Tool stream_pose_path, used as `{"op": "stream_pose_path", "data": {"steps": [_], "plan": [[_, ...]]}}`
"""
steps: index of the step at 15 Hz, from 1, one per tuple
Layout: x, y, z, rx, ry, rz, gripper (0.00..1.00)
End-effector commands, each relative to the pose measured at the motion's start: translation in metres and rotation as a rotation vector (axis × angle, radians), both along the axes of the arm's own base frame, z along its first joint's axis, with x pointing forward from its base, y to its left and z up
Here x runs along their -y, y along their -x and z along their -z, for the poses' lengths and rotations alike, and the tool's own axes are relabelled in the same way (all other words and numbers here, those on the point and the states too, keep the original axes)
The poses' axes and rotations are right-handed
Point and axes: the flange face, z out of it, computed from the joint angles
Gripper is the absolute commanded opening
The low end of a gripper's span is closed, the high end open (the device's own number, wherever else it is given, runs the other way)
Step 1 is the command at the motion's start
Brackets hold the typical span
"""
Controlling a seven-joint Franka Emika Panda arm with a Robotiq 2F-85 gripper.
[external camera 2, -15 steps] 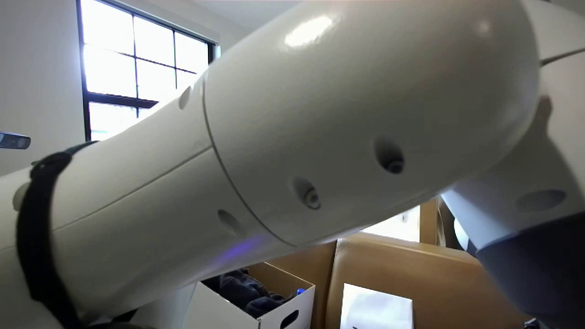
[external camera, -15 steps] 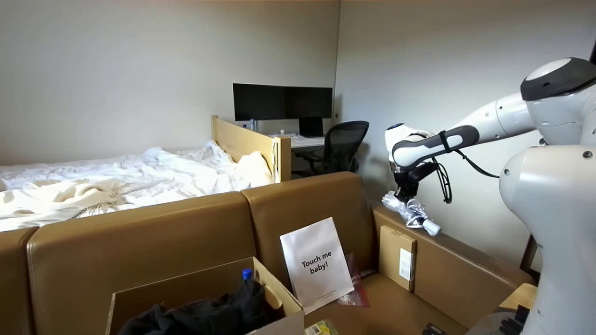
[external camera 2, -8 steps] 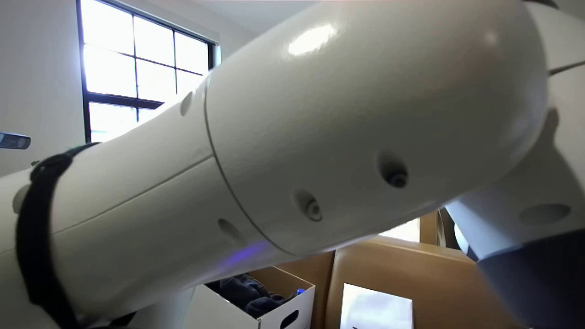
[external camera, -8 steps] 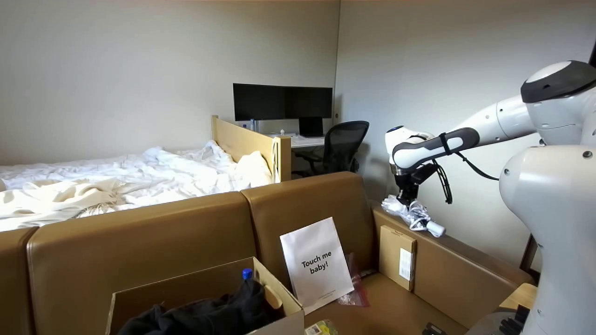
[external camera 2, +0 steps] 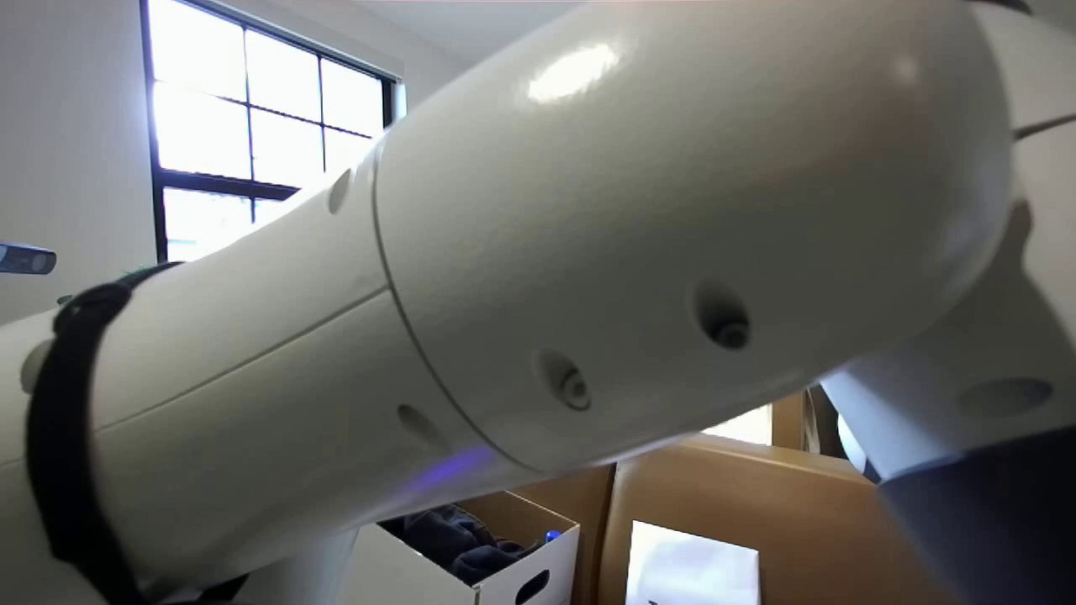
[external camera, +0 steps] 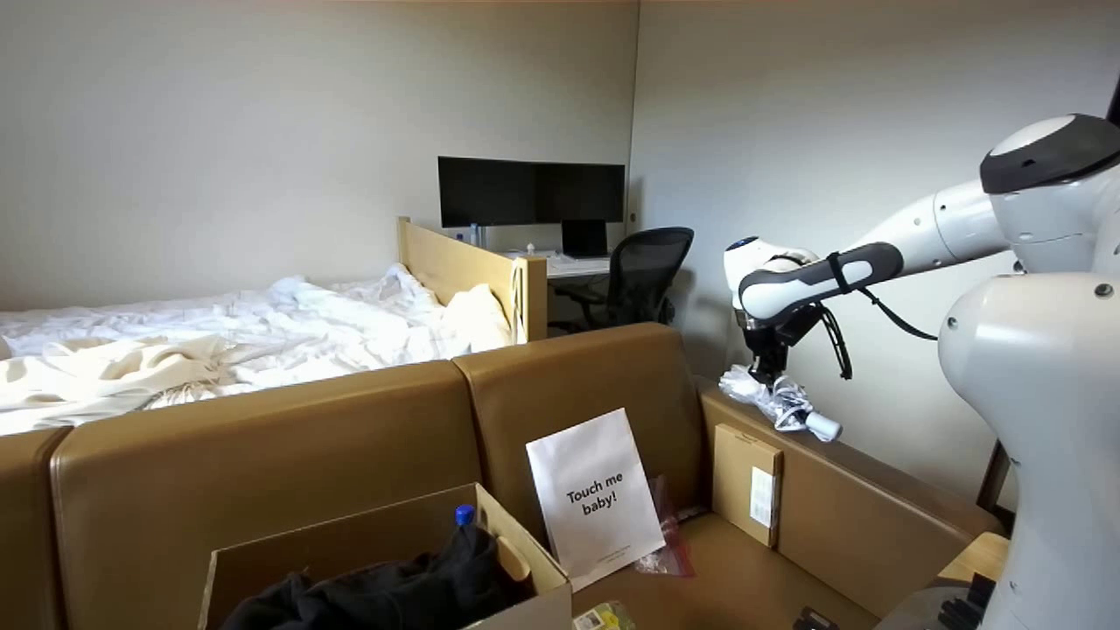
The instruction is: Pick up the white object wrapped plastic and put it on the hand rest of the couch.
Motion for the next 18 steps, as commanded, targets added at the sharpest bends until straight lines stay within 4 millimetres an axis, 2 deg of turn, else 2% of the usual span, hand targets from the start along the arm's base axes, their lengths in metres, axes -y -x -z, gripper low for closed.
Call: {"op": "stream_pose_path", "data": {"steps": [1,2,8,11,15,18], "plan": [[0.004,0.001,-0.01,-0.004,0.021,-0.017,0.38],[0.004,0.001,-0.01,-0.005,0.022,-0.017,0.42],[0.008,0.0,-0.013,0.001,0.046,-0.019,0.81],[0.003,-0.007,-0.025,0.024,0.029,-0.031,0.98],[-0.023,-0.028,-0.05,0.064,0.0,-0.067,1.0],[-0.05,-0.04,-0.059,0.052,-0.023,-0.101,1.0]]}}
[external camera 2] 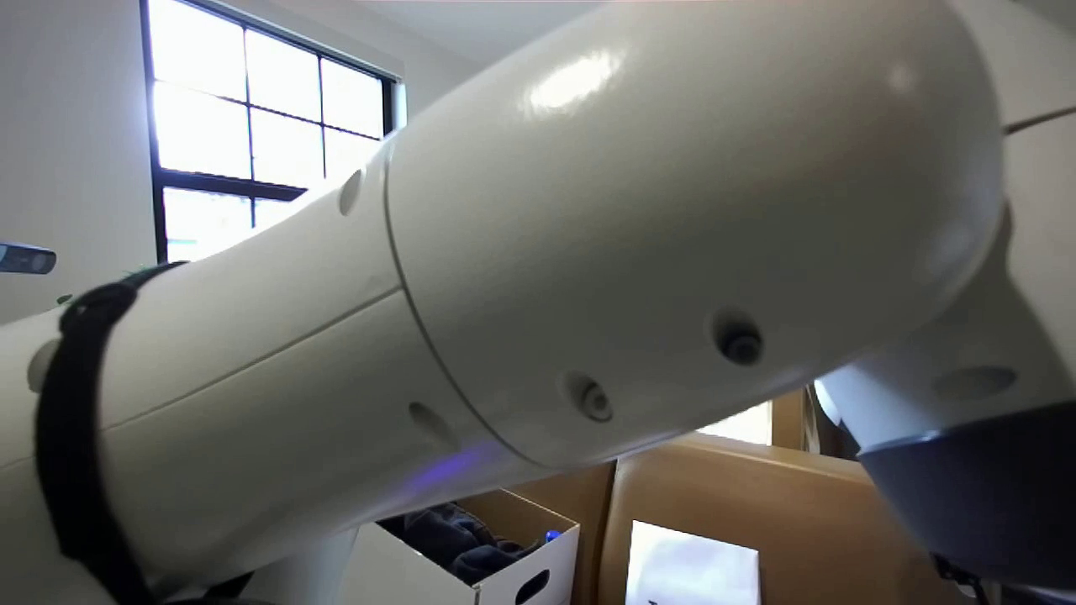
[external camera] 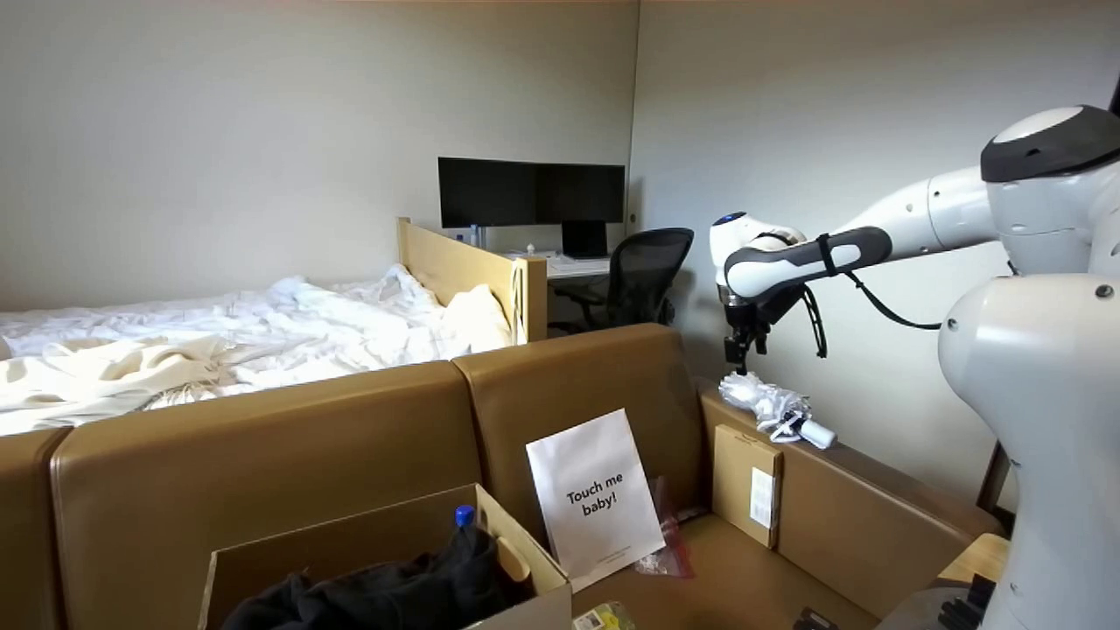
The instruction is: Pick up the white object wrapped plastic and put it on the hand rest of the couch.
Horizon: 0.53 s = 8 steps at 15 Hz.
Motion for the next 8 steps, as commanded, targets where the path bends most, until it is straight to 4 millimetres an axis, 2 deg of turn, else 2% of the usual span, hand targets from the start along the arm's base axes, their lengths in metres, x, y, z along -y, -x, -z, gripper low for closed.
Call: {"op": "stream_pose_path", "data": {"steps": [1,5,8], "plan": [[-0.031,-0.009,-0.01,-0.05,-0.03,-0.061,1.0],[-0.072,-0.021,-0.004,-0.084,-0.051,-0.107,1.0],[-0.112,-0.034,-0.005,-0.06,-0.104,-0.149,1.0]]}}
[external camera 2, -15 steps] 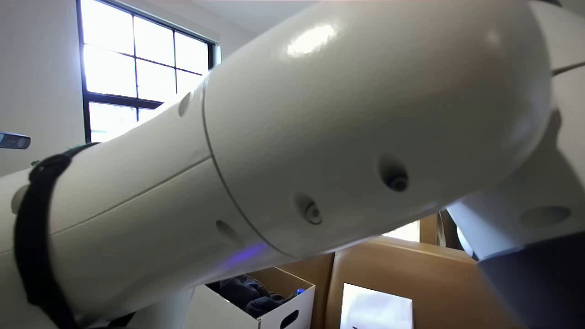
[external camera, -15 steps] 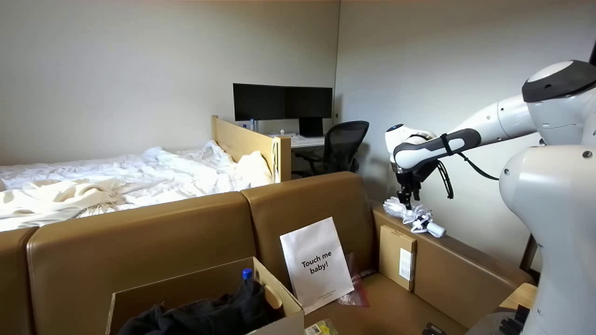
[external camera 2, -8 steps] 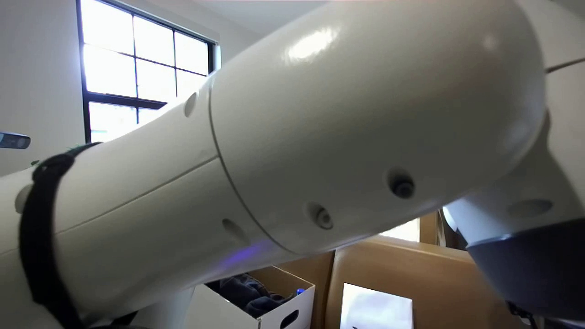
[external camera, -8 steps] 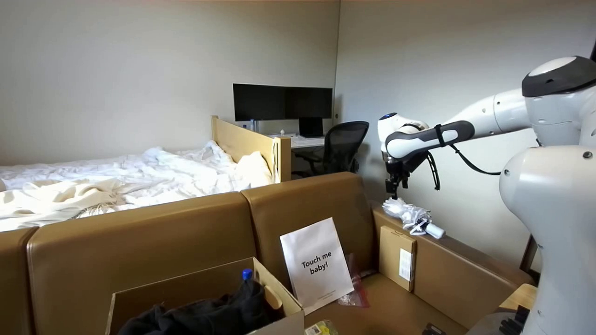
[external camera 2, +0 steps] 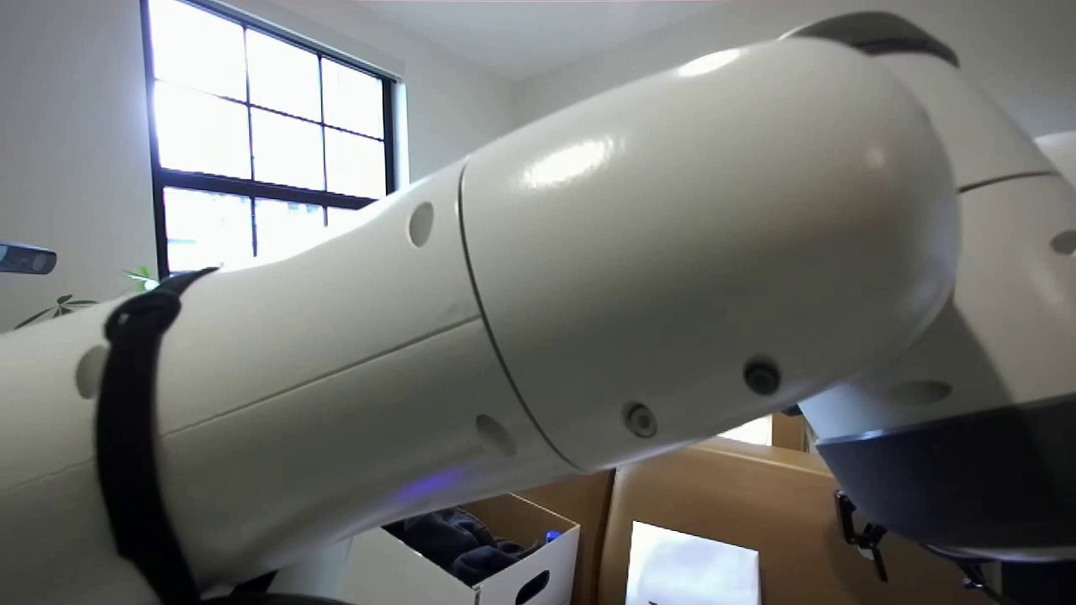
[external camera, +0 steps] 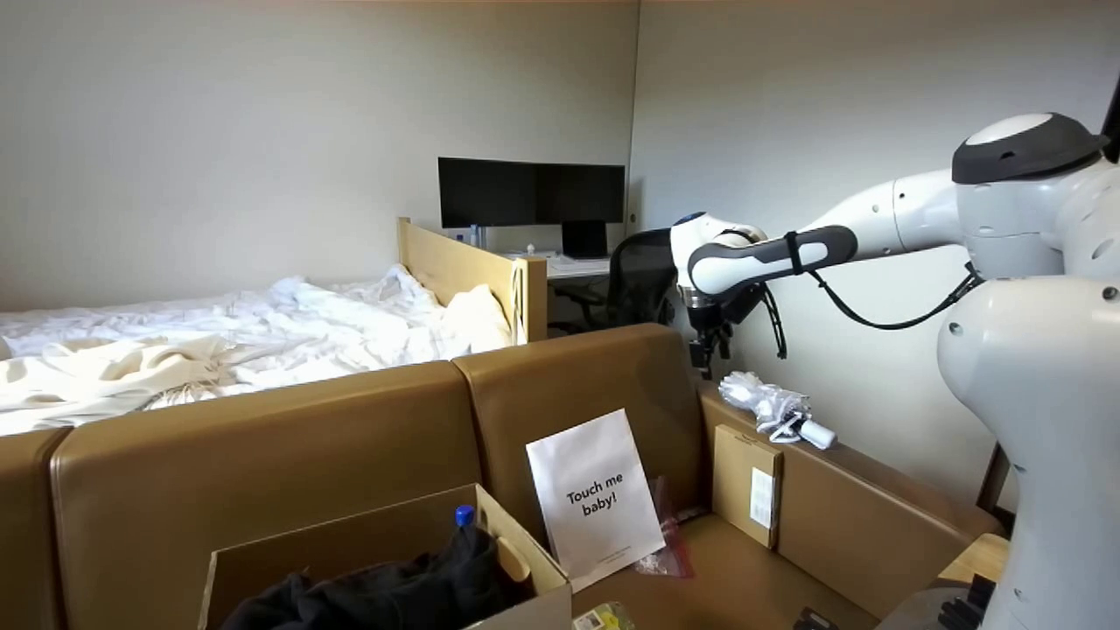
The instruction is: Pick up the white object wrapped plastic and put it on the hand rest of the couch.
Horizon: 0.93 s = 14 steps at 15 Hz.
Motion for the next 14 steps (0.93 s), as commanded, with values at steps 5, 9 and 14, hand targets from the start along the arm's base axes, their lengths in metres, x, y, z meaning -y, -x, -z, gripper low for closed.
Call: {"op": "stream_pose_path", "data": {"steps": [5,9,14], "plan": [[-0.112,-0.026,-0.036,-0.054,-0.111,-0.169,1.0],[-0.163,-0.034,-0.062,-0.165,-0.057,-0.277,1.0],[-0.199,-0.039,-0.111,-0.167,-0.02,-0.317,1.0]]}}
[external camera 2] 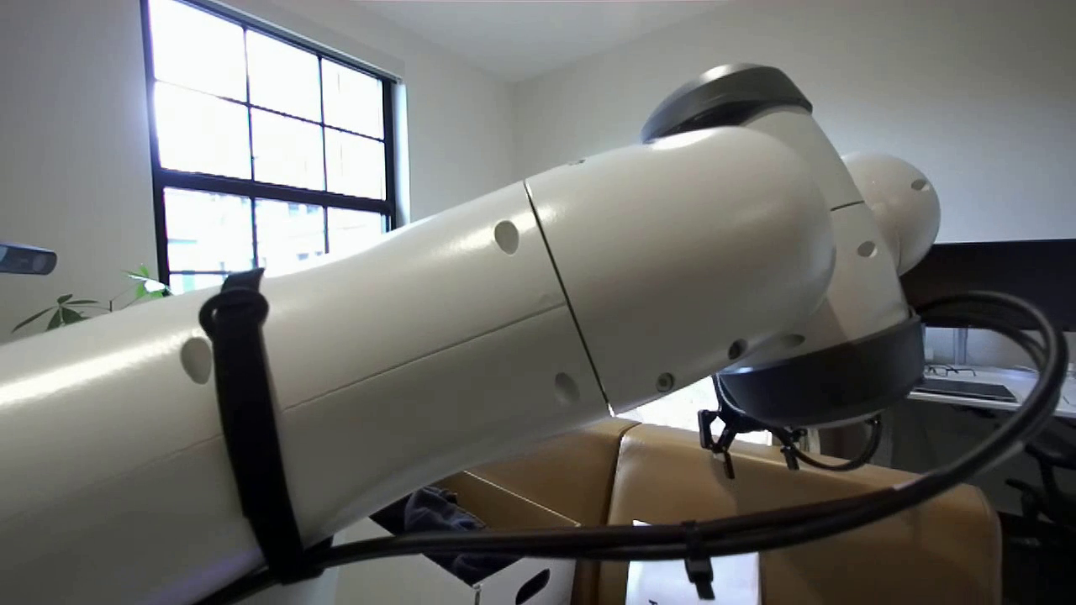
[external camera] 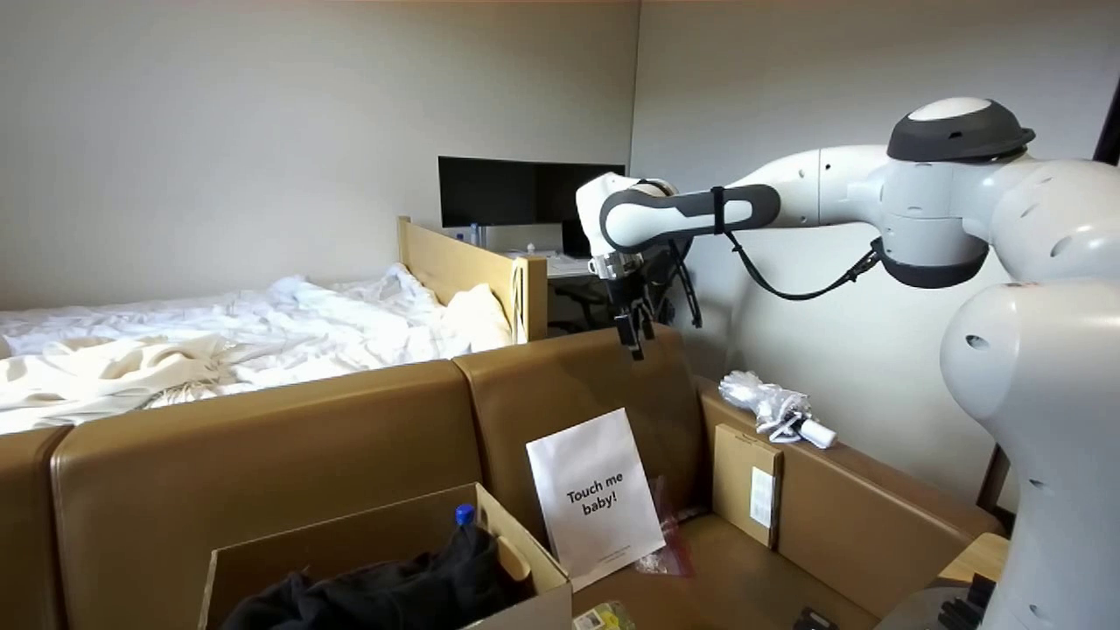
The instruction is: Pick up the white object wrapped plastic and put it on the hand rest of the couch.
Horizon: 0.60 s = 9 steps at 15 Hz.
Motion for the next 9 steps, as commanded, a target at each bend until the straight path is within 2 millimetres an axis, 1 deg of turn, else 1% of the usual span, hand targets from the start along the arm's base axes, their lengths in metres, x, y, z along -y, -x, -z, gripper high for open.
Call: {"op": "stream_pose_path", "data": {"steps": [1,3,5,7,9], "plan": [[-0.02,-0.003,-0.055,0.043,-0.011,-0.049,1.0],[-0.04,-0.013,-0.086,0.139,-0.015,-0.038,1.0],[-0.057,-0.025,-0.112,0.252,-0.017,-0.008,1.0],[-0.072,-0.038,-0.128,0.343,-0.003,0.01,1.0],[-0.086,-0.051,-0.139,0.418,0.001,0.032,1.0]]}}
